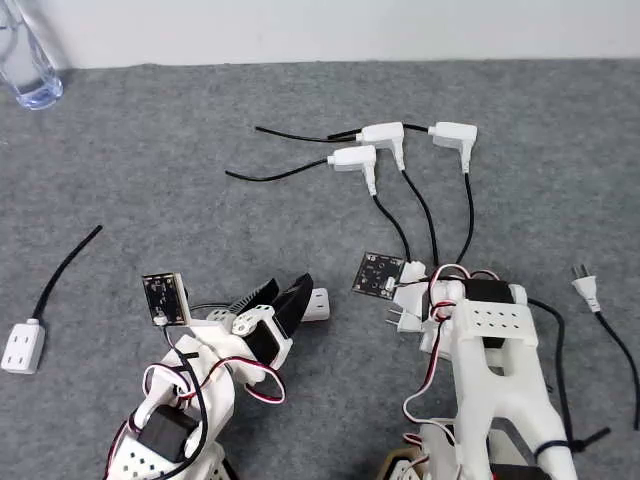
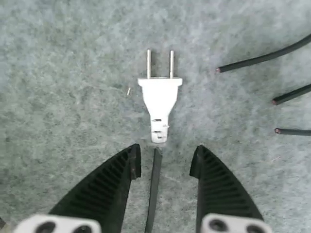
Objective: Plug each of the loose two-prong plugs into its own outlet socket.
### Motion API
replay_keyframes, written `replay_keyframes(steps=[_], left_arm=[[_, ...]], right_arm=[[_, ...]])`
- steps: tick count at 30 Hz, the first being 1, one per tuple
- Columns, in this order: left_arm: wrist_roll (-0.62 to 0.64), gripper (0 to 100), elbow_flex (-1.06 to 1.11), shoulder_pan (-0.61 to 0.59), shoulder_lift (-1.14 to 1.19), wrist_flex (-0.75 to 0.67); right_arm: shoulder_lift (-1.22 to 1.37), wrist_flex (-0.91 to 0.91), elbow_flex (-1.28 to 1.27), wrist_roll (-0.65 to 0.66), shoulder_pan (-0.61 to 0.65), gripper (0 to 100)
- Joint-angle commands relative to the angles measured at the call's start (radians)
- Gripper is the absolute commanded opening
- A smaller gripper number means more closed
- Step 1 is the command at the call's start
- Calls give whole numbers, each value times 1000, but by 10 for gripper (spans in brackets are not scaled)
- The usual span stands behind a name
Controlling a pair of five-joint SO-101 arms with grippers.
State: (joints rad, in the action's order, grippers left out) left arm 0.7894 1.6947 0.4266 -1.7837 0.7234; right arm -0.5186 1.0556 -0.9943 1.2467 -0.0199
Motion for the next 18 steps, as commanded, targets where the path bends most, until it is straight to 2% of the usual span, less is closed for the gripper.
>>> replay_keyframes(steps=[1,9,18], left_arm=[[3,185,-10,2,-2,9],[3,185,-10,0,-2,23],[3,185,-10,2,-2,20]], right_arm=[[-15,-19,9,-11,61,173],[79,-113,15,-60,157,173],[335,-168,121,-55,153,173]])
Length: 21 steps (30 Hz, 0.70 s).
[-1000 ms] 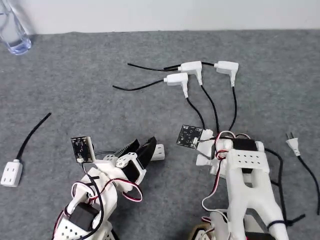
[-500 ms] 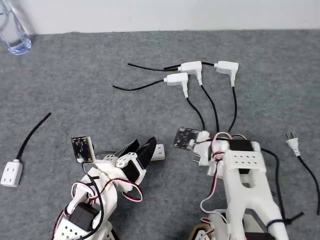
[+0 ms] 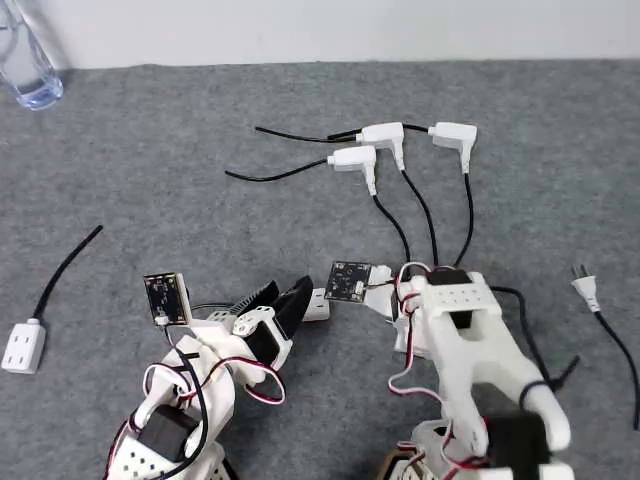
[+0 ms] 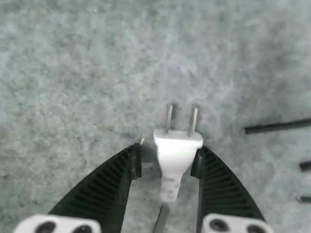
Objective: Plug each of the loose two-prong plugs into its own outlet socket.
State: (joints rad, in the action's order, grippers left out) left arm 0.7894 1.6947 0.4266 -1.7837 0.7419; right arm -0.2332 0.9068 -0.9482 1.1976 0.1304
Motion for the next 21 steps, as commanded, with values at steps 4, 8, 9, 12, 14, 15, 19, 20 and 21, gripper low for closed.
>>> replay_keyframes(steps=[4,8,9,12,14,15,19,20,21], left_arm=[[3,185,-10,2,-2,2],[3,185,-10,2,-2,2],[3,185,-10,2,-2,2],[3,185,-10,2,-2,2],[3,185,-10,2,-2,0],[3,185,-10,2,-2,0],[3,185,-10,2,-2,0],[3,185,-10,0,-2,0],[3,185,-10,0,-2,0]], right_arm=[[111,-38,123,-6,1,172],[117,-31,158,-6,1,172],[122,-31,166,-6,2,172],[128,-36,166,18,5,170],[145,-41,167,37,5,169],[159,-41,173,37,5,169],[208,-13,219,37,7,108],[219,1,233,38,7,79],[228,15,242,44,8,51]])
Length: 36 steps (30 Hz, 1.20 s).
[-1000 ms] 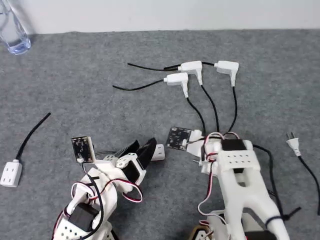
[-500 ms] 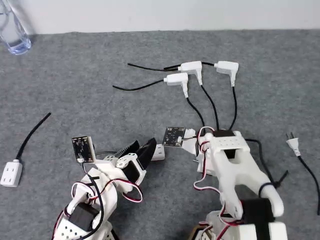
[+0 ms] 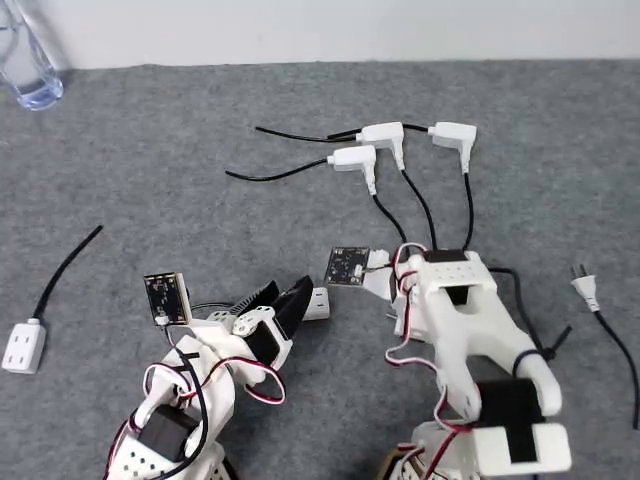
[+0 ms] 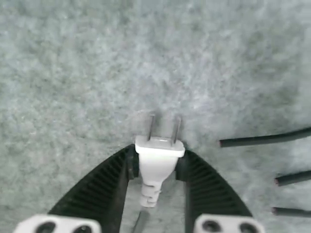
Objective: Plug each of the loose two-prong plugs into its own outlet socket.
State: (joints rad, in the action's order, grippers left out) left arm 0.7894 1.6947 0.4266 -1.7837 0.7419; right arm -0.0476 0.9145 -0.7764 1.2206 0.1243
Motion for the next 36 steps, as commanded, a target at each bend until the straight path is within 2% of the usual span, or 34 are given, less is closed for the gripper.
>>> replay_keyframes(steps=[1,4,9,16,24,31,36], left_arm=[[3,185,-10,0,-2,0],[3,185,-10,0,-2,0],[3,185,-10,0,-2,-2],[3,185,-10,0,-2,-2],[3,185,-10,0,-2,-2],[3,185,-10,6,-2,-2],[3,185,-10,6,-5,-2]], right_arm=[[47,19,75,40,15,29],[51,48,78,98,15,11],[42,54,83,89,10,9],[-162,176,115,-71,54,9],[-414,344,110,-296,255,9],[-481,366,126,-443,424,9],[-490,420,245,-512,458,9]])
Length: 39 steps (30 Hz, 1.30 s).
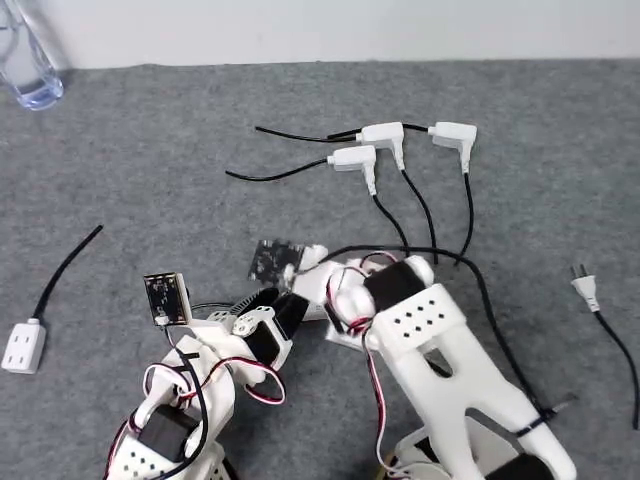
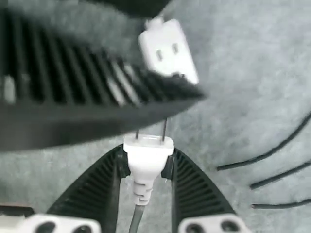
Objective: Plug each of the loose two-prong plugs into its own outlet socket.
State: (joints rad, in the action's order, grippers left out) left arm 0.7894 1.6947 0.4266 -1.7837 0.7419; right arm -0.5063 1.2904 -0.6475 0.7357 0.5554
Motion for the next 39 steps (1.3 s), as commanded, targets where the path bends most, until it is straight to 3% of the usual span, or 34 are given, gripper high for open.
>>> replay_keyframes(steps=[1,12,21,39], left_arm=[[3,185,-10,6,-5,-2],[3,185,-10,6,-6,-2],[3,185,-10,3,-6,0],[3,185,-10,2,-5,3]], right_arm=[[-31,68,143,-29,35,9],[-36,237,322,-58,61,9],[-116,237,325,-98,142,9],[-160,257,351,-141,136,9]])
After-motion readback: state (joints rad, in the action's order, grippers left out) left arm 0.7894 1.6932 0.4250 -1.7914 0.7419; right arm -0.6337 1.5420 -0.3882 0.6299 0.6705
